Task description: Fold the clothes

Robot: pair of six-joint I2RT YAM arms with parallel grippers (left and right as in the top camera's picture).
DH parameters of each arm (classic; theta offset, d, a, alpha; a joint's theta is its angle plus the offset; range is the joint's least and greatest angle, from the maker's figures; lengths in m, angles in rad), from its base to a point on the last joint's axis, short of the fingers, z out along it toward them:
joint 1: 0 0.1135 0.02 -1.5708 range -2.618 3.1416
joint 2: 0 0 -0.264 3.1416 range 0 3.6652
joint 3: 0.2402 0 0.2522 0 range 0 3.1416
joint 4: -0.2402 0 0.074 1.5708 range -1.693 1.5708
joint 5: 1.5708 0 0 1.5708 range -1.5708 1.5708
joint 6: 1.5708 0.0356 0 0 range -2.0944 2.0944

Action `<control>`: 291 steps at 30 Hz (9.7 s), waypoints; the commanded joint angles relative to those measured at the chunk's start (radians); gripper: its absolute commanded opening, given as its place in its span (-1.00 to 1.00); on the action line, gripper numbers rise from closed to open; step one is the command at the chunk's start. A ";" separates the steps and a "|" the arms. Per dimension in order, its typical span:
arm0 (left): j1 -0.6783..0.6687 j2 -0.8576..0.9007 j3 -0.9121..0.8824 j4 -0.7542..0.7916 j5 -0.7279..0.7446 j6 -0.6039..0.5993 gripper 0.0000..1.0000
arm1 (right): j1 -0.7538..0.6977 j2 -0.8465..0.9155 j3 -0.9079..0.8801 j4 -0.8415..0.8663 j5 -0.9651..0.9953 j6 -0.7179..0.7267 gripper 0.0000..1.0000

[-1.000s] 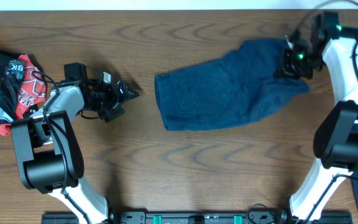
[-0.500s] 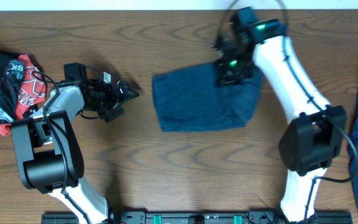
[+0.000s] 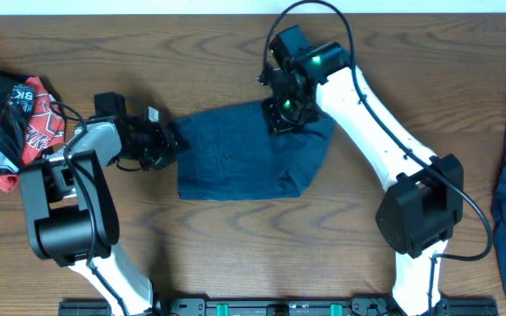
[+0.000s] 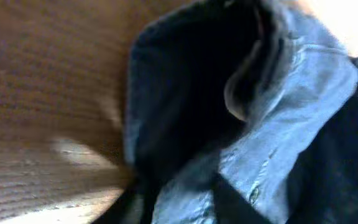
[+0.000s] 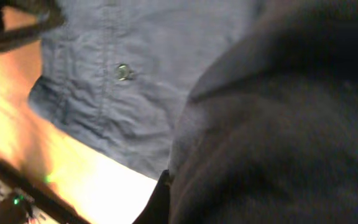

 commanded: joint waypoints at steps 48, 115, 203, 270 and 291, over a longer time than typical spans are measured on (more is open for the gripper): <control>-0.258 0.013 -0.008 -0.029 -0.336 -0.061 -0.35 | -0.187 -0.089 0.021 -0.112 0.192 -0.018 -0.97; -0.268 0.016 -0.008 -0.076 -0.341 -0.062 -0.39 | 0.216 0.031 0.235 -0.058 0.266 -0.045 -0.98; -0.083 -0.012 0.287 -0.224 -0.164 -0.133 -0.14 | 0.026 0.223 0.393 -0.091 0.113 -0.198 0.35; -0.083 -0.011 0.287 -0.266 -0.164 -0.122 -0.13 | 0.170 0.216 0.231 -0.120 0.058 -0.302 -0.97; -0.083 -0.011 0.287 -0.254 -0.165 -0.122 -0.13 | 0.364 0.190 0.232 -0.165 0.173 -0.190 -0.97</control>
